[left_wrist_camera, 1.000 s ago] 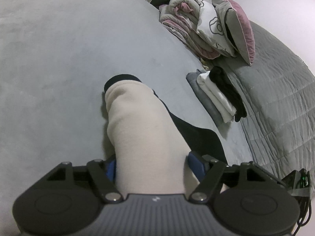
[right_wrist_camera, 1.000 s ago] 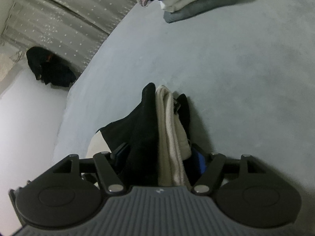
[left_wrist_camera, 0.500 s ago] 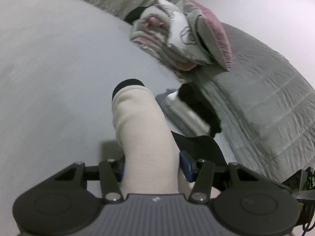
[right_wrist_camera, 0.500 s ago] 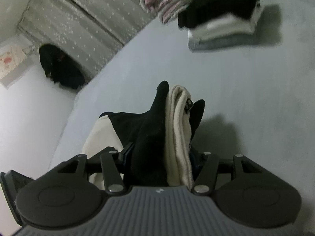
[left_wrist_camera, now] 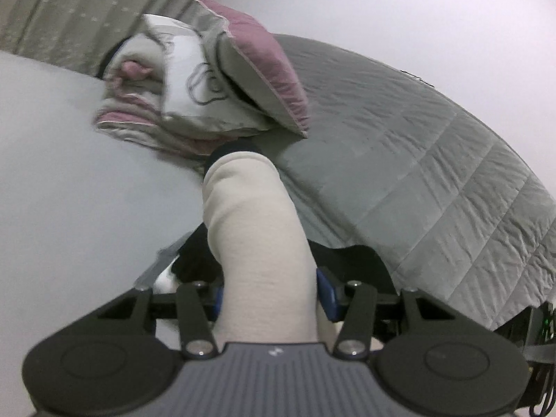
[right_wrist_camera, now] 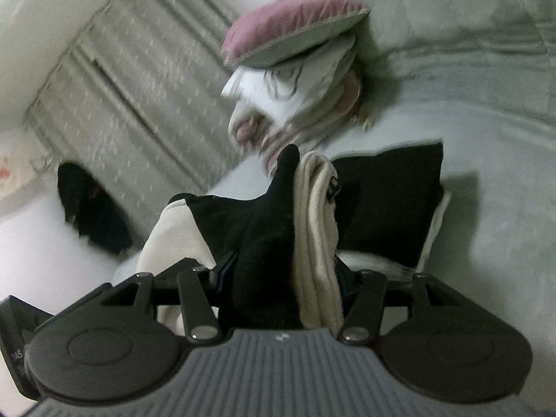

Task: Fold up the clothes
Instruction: 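Lift the folded shirt bundle with both grippers and carry it toward the clothes stack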

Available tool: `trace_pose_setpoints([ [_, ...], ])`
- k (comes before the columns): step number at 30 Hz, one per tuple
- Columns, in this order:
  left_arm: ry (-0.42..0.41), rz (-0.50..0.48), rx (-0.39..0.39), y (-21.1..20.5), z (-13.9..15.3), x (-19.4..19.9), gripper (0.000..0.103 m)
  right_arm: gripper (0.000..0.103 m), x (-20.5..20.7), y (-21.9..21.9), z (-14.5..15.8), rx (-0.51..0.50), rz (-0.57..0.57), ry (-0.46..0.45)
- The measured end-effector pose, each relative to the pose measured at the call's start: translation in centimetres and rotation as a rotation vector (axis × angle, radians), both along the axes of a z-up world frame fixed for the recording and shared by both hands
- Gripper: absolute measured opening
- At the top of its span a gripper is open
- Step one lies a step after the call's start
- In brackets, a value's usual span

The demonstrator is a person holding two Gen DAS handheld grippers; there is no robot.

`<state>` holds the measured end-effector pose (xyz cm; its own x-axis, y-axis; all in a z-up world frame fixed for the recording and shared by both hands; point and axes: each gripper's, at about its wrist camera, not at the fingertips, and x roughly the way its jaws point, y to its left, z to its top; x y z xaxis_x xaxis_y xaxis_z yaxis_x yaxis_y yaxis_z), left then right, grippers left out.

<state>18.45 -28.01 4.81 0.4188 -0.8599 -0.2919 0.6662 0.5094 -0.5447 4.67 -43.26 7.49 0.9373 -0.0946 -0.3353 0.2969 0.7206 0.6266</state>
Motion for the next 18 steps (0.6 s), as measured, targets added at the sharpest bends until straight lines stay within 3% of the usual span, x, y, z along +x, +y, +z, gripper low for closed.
trace_pose_setpoints([
  [9,-0.067,-0.124,0.064,-7.3,0.2,7.0,0.048,0.058,2.5,-4.1,-1.6,-0.036,-0.134,-0.079],
  [16,-0.068,-0.136,0.141,-10.6,-3.7,11.3,0.051,0.058,3.6,-5.3,-5.1,-0.046,-0.206,-0.082],
  [18,-0.083,-0.125,0.172,-11.0,-5.1,11.5,0.059,0.059,4.0,-5.9,-6.4,-0.038,-0.221,-0.072],
])
